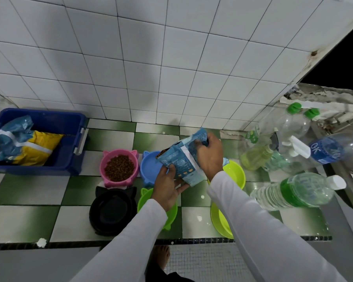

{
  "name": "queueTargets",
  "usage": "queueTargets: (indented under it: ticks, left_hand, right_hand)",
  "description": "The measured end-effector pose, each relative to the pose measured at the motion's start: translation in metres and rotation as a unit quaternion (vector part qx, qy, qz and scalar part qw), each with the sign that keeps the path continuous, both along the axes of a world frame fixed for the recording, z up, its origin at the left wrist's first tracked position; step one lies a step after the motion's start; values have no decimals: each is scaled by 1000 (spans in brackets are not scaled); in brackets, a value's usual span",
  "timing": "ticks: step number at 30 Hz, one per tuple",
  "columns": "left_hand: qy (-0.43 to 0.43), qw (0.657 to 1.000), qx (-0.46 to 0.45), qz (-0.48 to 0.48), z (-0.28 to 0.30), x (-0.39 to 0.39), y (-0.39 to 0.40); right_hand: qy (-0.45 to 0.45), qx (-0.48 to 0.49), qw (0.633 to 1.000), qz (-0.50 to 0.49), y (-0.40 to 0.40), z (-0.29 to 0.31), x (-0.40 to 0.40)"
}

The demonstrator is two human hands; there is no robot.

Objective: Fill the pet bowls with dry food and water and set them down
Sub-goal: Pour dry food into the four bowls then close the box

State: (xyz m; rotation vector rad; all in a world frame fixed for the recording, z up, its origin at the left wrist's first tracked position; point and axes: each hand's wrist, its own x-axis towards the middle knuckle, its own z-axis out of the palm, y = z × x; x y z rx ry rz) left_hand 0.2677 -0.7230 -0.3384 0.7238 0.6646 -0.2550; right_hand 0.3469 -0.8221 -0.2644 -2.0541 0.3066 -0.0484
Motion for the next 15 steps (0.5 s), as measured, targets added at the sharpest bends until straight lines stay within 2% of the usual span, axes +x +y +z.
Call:
queueTargets:
  ticks: [15]
  left_hand:
    - [22,999,-41,5,-12,-8,-11]
  right_hand:
    - [18,-90,995,38,6,2,-11]
